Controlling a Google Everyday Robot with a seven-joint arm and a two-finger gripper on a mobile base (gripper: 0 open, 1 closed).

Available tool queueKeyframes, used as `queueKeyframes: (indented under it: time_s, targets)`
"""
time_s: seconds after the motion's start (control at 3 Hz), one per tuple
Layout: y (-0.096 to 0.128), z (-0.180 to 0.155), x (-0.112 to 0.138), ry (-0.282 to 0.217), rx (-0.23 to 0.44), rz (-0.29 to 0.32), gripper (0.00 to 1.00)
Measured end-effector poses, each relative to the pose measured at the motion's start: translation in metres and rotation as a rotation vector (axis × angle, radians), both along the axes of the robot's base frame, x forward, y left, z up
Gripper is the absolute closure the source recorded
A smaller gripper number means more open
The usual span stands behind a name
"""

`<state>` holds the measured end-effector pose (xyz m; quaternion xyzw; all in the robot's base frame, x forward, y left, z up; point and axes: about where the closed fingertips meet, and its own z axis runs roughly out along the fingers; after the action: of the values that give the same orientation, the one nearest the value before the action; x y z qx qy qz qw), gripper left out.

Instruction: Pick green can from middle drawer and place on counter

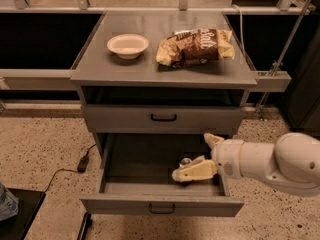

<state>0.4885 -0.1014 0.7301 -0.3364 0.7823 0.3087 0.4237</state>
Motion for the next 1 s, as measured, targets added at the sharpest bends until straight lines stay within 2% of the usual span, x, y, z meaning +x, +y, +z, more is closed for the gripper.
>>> queueKeyframes:
  time_s: [0.33, 0.67, 1.0]
  targets:
    - [0.056, -0.043, -0.037, 0.003, -0.063, 0.029, 0.00]
    - [0.132, -0.098, -0.078, 0.046, -0.078, 0.120, 0.00]
    - [0.133, -0.109, -0.072, 0.030, -0.108, 0.076, 0.00]
